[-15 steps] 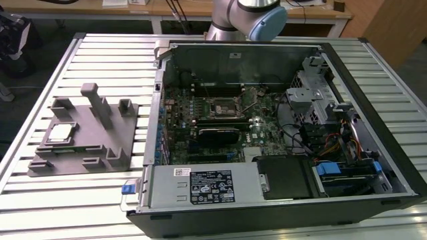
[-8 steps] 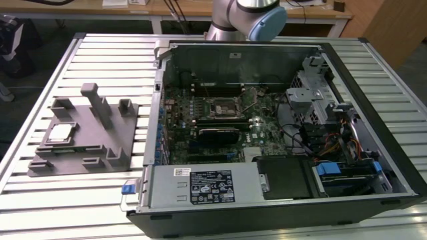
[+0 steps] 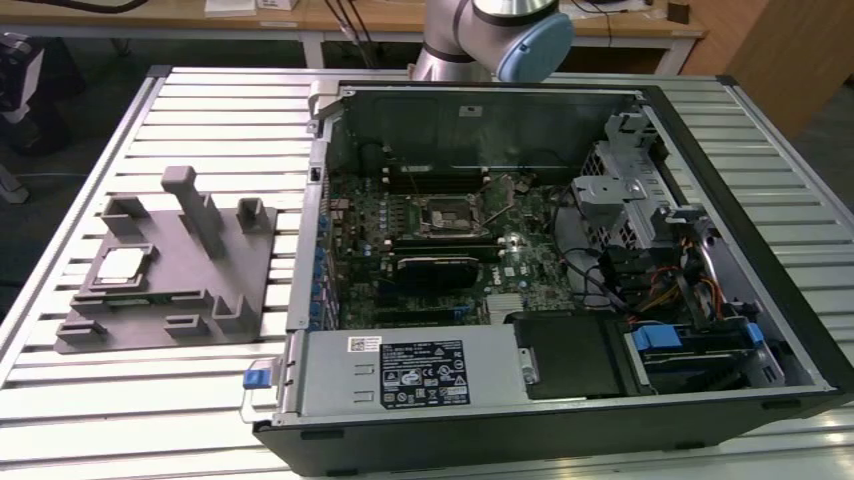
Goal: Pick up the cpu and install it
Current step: 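Pick up the cpu and move it towards the insertion slot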
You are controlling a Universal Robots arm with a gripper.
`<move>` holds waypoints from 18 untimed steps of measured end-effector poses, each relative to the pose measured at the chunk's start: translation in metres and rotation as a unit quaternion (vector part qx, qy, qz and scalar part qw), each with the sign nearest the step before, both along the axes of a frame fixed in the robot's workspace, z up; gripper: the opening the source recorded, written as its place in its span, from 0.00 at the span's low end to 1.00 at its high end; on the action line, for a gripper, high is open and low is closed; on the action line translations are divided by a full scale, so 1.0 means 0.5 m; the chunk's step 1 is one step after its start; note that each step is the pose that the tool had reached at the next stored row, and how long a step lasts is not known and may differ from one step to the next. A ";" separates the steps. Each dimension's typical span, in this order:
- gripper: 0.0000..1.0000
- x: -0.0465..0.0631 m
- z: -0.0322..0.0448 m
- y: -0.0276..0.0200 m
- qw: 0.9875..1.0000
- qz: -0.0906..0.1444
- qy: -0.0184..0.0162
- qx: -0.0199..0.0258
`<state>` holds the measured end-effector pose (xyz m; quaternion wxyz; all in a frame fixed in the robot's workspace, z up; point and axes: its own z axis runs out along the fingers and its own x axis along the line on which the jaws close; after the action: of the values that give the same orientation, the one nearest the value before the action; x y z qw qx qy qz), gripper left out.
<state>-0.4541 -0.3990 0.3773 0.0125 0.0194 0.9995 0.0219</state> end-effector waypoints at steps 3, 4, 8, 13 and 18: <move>0.11 0.000 -0.005 -0.0008 1.000 0.000 0.000 0.000; 0.11 0.000 -0.006 -0.0019 1.000 0.000 0.000 0.000; 0.11 0.000 -0.013 -0.0037 1.000 0.000 0.000 0.000; 0.11 0.000 -0.022 -0.0073 1.000 0.001 0.000 0.000; 0.11 0.000 -0.035 -0.0102 1.000 0.004 0.000 0.000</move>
<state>-0.4543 -0.4041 0.3598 0.0126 0.0152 0.9996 0.0220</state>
